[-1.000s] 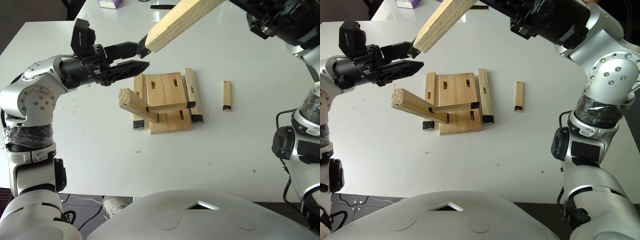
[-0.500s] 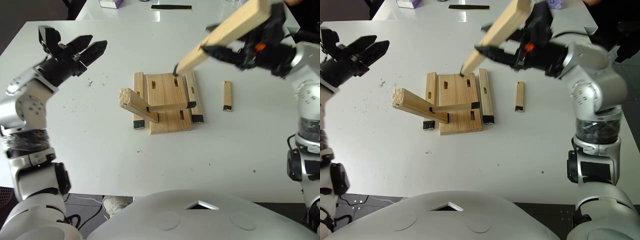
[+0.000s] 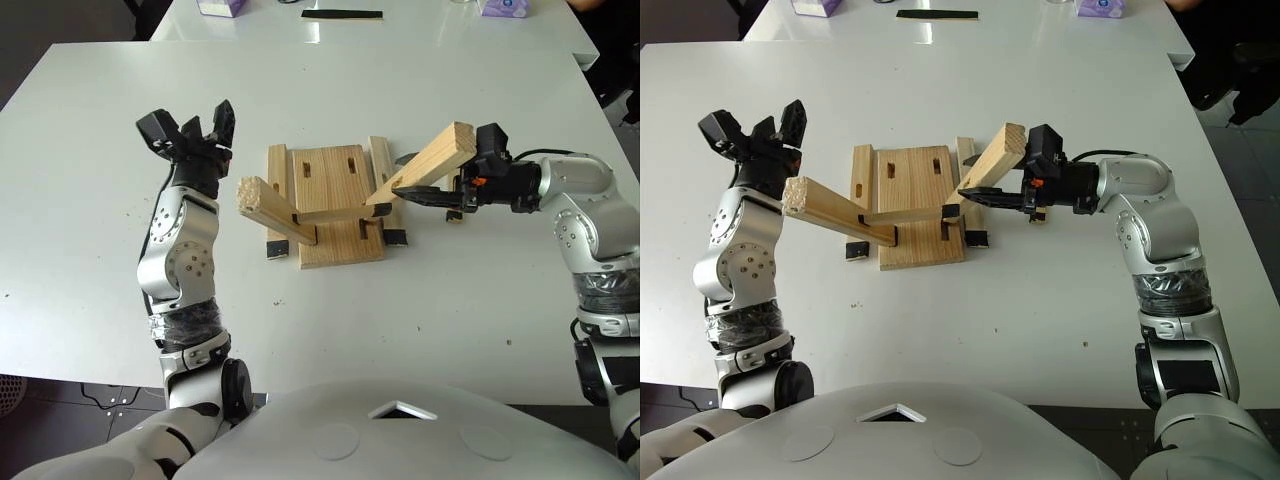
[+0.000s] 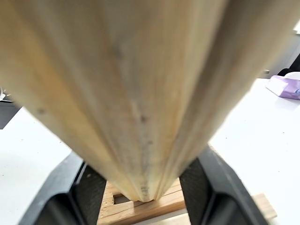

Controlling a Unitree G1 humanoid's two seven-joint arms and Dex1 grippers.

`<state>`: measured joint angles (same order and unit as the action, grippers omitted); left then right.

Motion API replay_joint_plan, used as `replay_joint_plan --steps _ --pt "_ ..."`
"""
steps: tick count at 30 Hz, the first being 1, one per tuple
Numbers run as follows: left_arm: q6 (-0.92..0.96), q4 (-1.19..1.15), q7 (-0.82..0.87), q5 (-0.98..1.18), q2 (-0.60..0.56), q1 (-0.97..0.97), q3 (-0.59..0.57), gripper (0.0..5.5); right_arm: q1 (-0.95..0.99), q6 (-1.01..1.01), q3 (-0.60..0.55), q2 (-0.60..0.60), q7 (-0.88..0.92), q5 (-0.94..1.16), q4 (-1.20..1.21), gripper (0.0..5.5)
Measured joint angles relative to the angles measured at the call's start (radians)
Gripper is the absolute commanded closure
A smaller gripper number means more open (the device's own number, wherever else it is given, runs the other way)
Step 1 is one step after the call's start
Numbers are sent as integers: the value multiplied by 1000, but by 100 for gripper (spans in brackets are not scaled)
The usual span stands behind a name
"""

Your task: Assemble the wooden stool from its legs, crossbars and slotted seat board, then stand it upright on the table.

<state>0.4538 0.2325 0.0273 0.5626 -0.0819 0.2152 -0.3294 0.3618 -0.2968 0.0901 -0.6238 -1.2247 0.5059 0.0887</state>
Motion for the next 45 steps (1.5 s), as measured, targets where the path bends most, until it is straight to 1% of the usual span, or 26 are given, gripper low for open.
replay_joint_plan --steps 14,20,26,31,37,40,42,45 --pt "-29 4 6 -3 14 -28 -17 196 -40 -14 -6 -37 -59 28 48 347" --pt "-32 45 8 -2 23 -52 -14 196 -3 -38 -8 -69 -101 27 16 347" --pt "-56 45 7 -15 41 -50 12 196 60 -36 15 -71 -136 16 -58 347" --pt "-54 81 9 6 30 -2 6 196 79 15 40 -71 -158 -8 -71 347" --pt "-10 203 7 109 -33 108 -18 196 98 35 60 -71 -189 -14 -99 347" --pt "17 230 7 160 -57 173 -15 196 139 61 98 -71 -226 -51 -159 347" --pt "36 261 15 188 -67 211 -6 196 141 74 112 -69 -231 -76 -180 347" --pt "83 339 22 229 -68 227 48 196 143 79 119 -67 -220 -84 -169 347"
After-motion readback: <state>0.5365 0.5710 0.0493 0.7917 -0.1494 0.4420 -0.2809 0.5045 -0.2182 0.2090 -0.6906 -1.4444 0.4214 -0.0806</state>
